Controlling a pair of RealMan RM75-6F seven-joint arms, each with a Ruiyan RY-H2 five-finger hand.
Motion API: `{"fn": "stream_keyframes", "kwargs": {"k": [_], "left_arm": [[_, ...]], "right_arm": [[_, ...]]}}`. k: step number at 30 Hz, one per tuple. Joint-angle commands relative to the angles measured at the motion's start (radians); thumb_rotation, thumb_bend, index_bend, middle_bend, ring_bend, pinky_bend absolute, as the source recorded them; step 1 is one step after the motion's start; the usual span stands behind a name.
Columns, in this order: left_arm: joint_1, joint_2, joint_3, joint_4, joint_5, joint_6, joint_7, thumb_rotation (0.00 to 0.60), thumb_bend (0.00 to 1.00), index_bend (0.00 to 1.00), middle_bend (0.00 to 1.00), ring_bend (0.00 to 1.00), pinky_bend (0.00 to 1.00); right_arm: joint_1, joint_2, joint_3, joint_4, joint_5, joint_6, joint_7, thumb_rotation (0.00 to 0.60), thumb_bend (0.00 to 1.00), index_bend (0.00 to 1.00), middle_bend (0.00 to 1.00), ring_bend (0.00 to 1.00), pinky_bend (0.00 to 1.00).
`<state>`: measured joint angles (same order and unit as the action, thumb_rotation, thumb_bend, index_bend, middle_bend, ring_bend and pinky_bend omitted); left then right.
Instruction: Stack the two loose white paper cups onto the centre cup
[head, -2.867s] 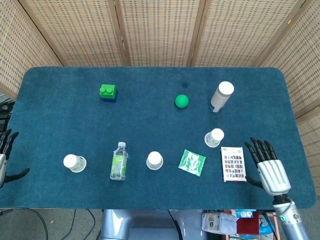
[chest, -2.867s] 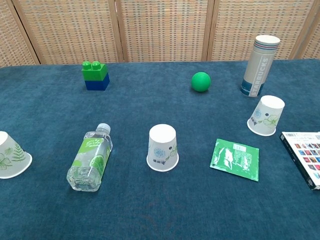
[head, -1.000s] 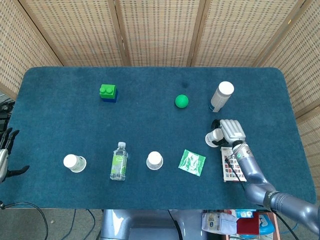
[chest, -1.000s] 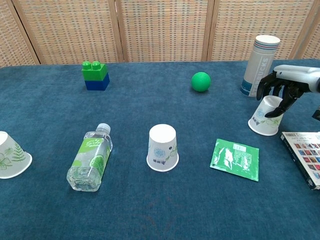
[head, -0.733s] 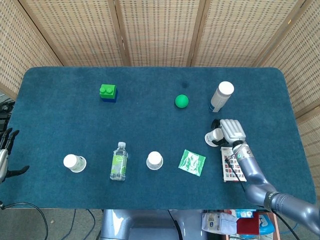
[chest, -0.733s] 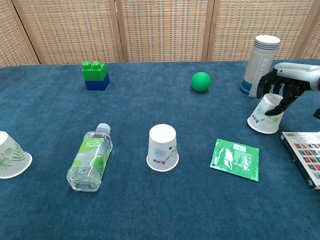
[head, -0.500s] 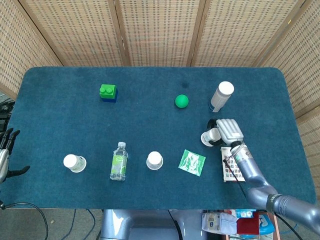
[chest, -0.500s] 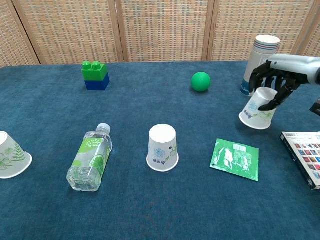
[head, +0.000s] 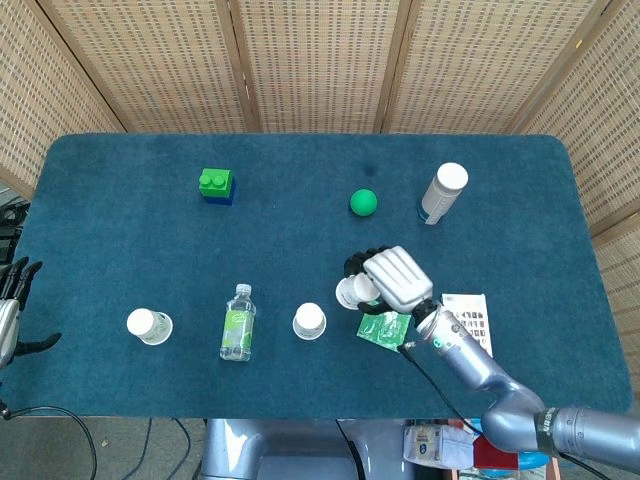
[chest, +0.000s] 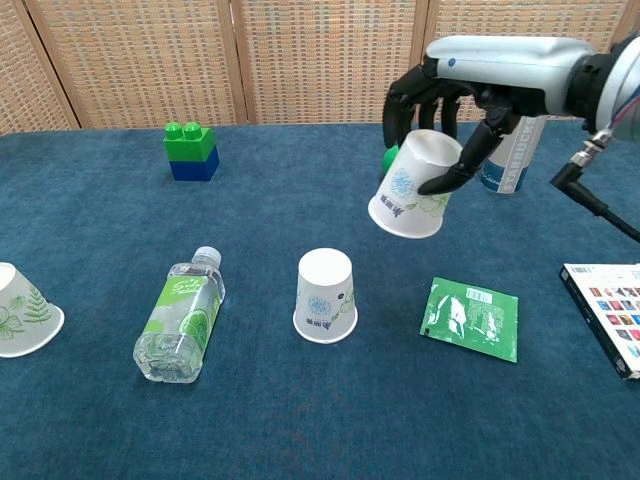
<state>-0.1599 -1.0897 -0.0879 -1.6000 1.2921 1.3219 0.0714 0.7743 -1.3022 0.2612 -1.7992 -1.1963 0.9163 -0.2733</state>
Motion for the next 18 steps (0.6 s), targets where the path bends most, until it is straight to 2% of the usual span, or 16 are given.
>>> {"fn": "stream_keyframes", "kwargs": {"k": [1,10,18], "left_arm": [[0.0,0.002,0.001,-0.001,0.0,-0.002,-0.004,0.6,0.14,0.0,0.0,0.0,0.0],[-0.001,0.005,0.002,0.002,0.0,-0.009,-0.016,0.6,0.14,0.0,0.0,0.0,0.0],[0.0,0.01,0.003,0.001,0.004,-0.008,-0.025,0.6,0.14,0.0,0.0,0.0,0.0]], "right_arm": [[0.049,-0.035,0.01,-0.037,0.047,-0.016,-0.067,0.6,0.37,0.46,0.54,0.46,0.51],[0.126,-0.097,-0.006,-0.074,0.143,-0.012,-0.213,0.6,0.37,0.46,0.54,0.46,0.51],[0.193,-0.162,-0.011,-0.062,0.25,0.005,-0.311,0.6,0.37,0.46,0.53,0.46,0.51]]}}
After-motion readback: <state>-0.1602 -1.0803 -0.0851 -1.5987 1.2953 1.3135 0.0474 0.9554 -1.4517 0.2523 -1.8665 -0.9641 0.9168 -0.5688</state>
